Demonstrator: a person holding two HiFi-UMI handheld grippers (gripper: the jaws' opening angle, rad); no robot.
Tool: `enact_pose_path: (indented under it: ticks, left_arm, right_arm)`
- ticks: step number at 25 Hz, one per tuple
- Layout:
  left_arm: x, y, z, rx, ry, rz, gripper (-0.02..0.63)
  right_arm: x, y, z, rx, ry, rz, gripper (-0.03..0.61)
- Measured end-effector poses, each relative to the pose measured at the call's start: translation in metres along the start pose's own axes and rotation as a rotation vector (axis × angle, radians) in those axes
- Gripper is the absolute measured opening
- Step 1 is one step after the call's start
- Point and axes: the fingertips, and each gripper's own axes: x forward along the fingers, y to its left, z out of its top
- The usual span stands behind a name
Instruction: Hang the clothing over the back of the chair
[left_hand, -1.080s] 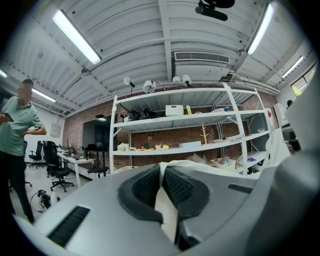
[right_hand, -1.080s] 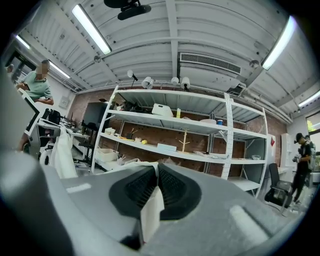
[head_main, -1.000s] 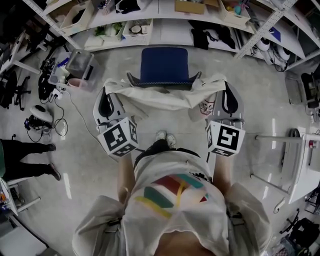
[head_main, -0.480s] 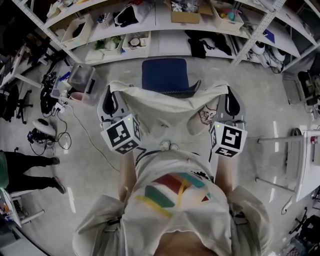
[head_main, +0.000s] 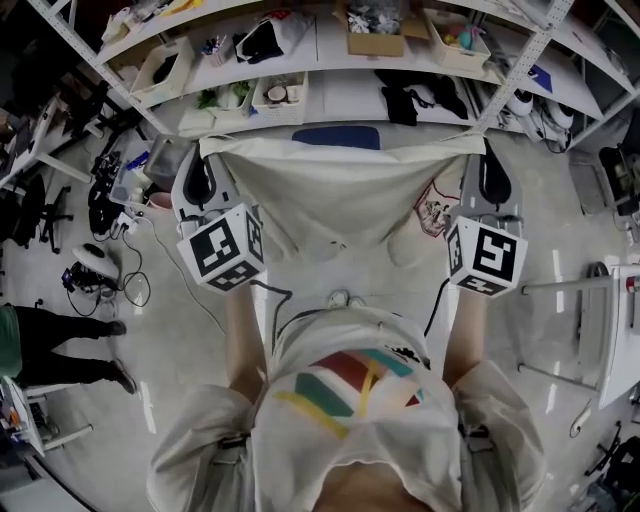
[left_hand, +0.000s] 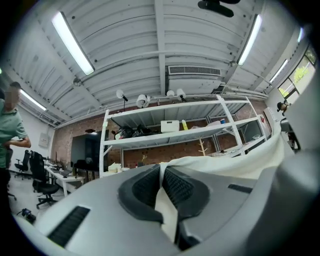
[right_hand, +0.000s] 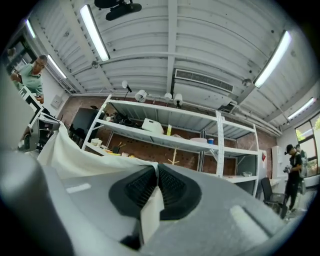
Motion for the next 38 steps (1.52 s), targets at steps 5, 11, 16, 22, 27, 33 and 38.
enact_pose_path:
  ticks: [5, 11, 16, 22, 27, 33, 38]
  left_arm:
    - [0.040, 0.004, 0.054, -0.002, -0.066, -0.026, 0.015]
    - [0.068, 0.020, 0.134, 0.039, -0.202, -0.046, 0.015]
    - [0.087, 0.023, 0.177, 0.048, -0.253, -0.072, 0.017]
    - [0.102, 0.022, 0.206, 0.070, -0.272, -0.079, 0.015]
    - [0.108, 0.017, 0.185, 0.076, -0.231, -0.077, 0.015]
    - [0.126, 0.011, 0.142, 0.112, -0.151, -0.081, 0.015]
    - [0.137, 0.006, 0.103, 0.142, -0.080, -0.092, 0.015]
  right_arm:
    - [0.035, -0.021, 0.067, -0.046, -0.101, 0.015, 0.009]
    - [0.072, -0.036, 0.145, -0.093, -0.243, -0.010, 0.009]
    - [0.094, -0.049, 0.185, -0.110, -0.295, -0.021, 0.009]
    - [0.114, -0.060, 0.207, -0.143, -0.297, -0.040, 0.009]
    - [0.119, -0.054, 0.185, -0.182, -0.245, -0.034, 0.009]
    - [0.137, -0.045, 0.142, -0.204, -0.151, -0.018, 0.009]
    - [0.151, -0.037, 0.105, -0.217, -0.074, -0.005, 0.009]
